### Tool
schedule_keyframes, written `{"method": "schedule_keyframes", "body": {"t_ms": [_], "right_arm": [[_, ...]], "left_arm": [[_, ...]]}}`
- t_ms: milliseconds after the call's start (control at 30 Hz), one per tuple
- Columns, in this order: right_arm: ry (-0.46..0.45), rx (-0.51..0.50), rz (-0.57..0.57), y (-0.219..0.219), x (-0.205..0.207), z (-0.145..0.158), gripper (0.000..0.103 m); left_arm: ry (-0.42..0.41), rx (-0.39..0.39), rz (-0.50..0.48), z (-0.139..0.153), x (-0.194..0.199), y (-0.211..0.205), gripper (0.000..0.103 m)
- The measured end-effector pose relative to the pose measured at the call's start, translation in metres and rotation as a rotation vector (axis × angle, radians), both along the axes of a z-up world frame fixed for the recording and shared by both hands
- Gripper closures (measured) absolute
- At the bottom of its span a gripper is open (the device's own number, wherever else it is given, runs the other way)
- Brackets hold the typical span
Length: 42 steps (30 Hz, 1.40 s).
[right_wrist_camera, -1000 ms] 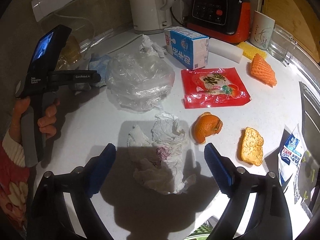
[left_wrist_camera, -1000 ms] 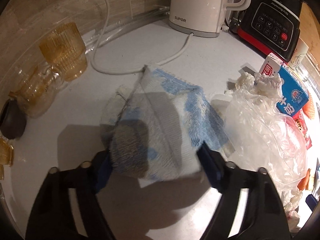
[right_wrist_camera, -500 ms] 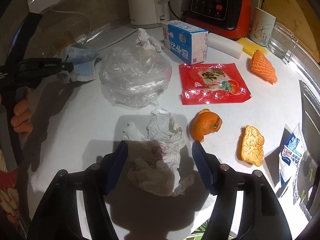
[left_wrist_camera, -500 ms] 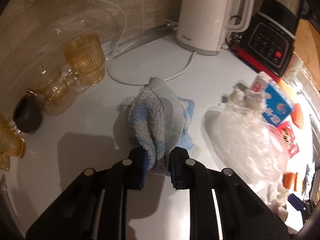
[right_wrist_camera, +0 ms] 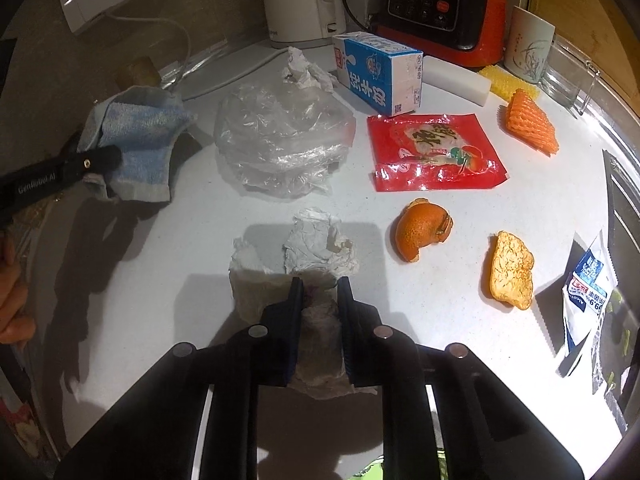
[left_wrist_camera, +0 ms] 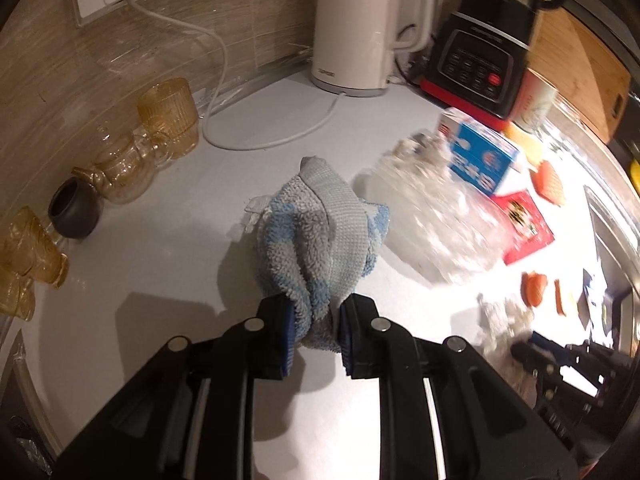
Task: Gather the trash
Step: 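Carry the towel and tissue over the green basket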
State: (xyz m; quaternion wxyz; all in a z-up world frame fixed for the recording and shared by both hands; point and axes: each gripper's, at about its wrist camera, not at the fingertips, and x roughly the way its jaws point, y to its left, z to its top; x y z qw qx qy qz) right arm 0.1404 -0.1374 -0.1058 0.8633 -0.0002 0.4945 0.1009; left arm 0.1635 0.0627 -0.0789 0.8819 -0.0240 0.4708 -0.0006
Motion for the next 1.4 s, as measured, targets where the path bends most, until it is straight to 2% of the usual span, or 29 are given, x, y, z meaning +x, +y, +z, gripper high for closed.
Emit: {"method": "schedule_keyframes", "body": {"t_ms": [300,433,600,967,1133,1400], "right_arm": [[-0.098,0.051,0.024,-0.028,-0.058,0.041,0.085],[-0.129,0.058,0.012,-0.053,-0.093,0.055,0.085],[-0.152,0.047,-0.018,-0.088,-0.141,0.065,0.085],[-0.159,0.054,-0.119,-0.163,-0.245,0.069,0.085],[-0.161,0.065,-0.138,-0.183,-0.273,0.069,0.085],[-0.158,0.073,-0.145,-0.199,-0.299,0.064,0.084]], "left_arm": [[-0.019,-0.014,-0.094,0.029,-0.068,-0.047,0.085],[-0.018,-0.05,-0.149,0.041,-0.1,-0.079,0.085],[-0.023,-0.033,-0.238,0.049,-0.142,-0.128,0.085],[0.031,-0.056,-0.36,0.043,-0.228,-0.219,0.085],[0.048,-0.051,-0.386,0.038,-0.261,-0.244,0.085],[0.085,-0.045,-0.392,0.023,-0.284,-0.262,0.085]]}}
